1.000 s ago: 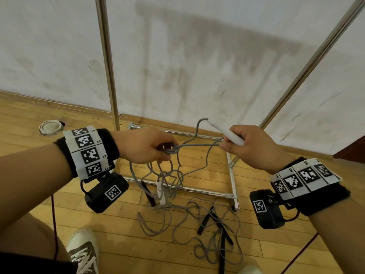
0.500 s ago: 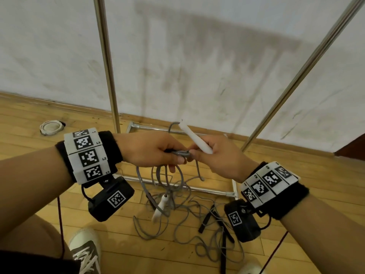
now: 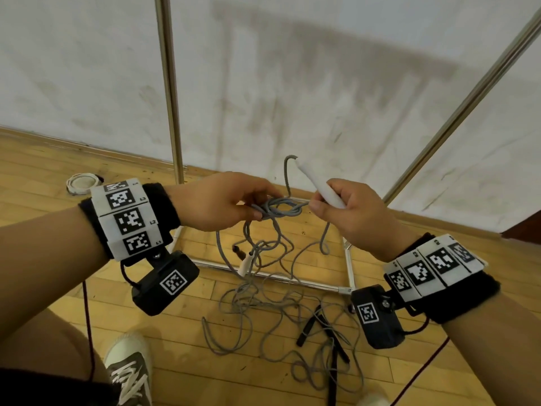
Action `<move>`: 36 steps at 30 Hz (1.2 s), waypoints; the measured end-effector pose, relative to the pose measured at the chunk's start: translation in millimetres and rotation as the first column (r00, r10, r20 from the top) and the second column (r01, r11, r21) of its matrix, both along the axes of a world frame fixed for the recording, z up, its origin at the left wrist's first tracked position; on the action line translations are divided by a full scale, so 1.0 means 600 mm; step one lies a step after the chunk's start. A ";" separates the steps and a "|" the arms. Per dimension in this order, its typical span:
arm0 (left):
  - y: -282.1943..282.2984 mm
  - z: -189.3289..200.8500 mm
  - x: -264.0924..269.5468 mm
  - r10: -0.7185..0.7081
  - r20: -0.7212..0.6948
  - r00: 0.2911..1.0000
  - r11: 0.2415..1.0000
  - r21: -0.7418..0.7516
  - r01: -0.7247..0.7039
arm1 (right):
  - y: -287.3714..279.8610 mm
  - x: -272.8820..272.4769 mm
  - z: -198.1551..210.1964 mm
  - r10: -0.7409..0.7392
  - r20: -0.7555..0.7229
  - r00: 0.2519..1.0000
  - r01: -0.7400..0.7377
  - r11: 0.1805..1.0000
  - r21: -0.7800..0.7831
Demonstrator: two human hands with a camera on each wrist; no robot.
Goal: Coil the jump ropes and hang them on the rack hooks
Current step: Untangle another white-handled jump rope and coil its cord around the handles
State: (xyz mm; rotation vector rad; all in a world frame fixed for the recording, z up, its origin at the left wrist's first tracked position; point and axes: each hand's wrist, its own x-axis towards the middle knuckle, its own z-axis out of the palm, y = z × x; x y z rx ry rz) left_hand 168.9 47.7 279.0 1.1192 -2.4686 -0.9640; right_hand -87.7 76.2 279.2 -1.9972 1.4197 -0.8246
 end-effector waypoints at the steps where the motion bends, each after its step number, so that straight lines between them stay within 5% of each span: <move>1: -0.001 0.000 0.000 0.017 -0.020 1.000 1.000 -0.009 -0.017 | 0.000 -0.001 0.001 -0.005 0.017 1.000 0.005 1.000 0.001; 7: -0.003 0.001 0.002 0.121 -0.192 0.974 0.993 0.036 -0.117 | 0.000 -0.009 0.009 -0.044 -0.006 0.999 0.044 0.998 -0.048; 21: -0.010 -0.007 0.003 -0.080 0.058 0.995 0.994 0.073 0.076 | 0.004 -0.018 0.014 -0.057 -0.083 0.995 0.056 0.998 -0.008; 31: -0.003 0.005 0.003 -0.086 -0.234 0.968 0.921 0.351 0.167 | -0.001 -0.024 0.012 -0.071 -0.050 0.996 0.070 0.997 -0.009; 36: -0.006 0.000 -0.002 -0.062 -0.132 0.989 0.961 0.261 0.095 | 0.000 -0.021 0.009 -0.038 -0.055 0.998 0.039 0.999 0.008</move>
